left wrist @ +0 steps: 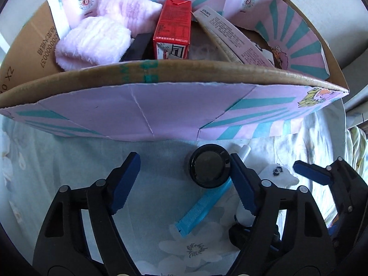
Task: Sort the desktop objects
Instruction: 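Grasp the black round compact with the left tool while the right tool grasps the white panda sock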
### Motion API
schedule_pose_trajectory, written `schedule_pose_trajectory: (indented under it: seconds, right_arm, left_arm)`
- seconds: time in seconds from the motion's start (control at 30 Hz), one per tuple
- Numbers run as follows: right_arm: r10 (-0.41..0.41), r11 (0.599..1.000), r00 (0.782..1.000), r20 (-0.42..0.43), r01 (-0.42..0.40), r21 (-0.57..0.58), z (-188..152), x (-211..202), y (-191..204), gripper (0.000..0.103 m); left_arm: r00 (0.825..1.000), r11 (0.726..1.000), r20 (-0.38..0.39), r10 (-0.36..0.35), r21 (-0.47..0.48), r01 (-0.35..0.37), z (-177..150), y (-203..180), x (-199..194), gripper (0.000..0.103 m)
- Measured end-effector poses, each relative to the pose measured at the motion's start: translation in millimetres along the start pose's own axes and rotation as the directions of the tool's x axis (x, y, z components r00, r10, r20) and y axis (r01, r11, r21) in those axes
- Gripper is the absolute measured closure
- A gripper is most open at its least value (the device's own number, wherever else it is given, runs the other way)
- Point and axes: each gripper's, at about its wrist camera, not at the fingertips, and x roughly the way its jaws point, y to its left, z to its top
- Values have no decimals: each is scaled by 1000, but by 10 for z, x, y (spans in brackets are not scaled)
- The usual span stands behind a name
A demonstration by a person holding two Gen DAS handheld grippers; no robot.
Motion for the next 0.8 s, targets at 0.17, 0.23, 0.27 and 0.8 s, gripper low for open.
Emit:
schedule_pose_trajectory:
  seconds: [0.17, 0.23, 0.27, 0.8]
  right_arm:
    - [-7, 1000, 1000, -13, 7, -28, -1, 67, 38, 19]
    - [0, 1000, 1000, -15, 0, -29, -1, 75, 44, 25]
    - [2, 1000, 1000, -15, -2, -31, -4, 75, 49, 28]
    - [14, 1000, 1000, -1, -14, -25, -102, -54, 77, 37]
  left_arm:
    - [1000, 1000, 7, 6, -2, -6, -9, -28, 2, 34]
    - [1000, 1000, 10, 4, -8, -4, -17, -42, 0, 39]
    - [1000, 1000, 7, -2, -9, 2, -21, -46, -1, 45]
    - [999, 999, 11, -30, -33, 31, -69, 1, -169, 70]
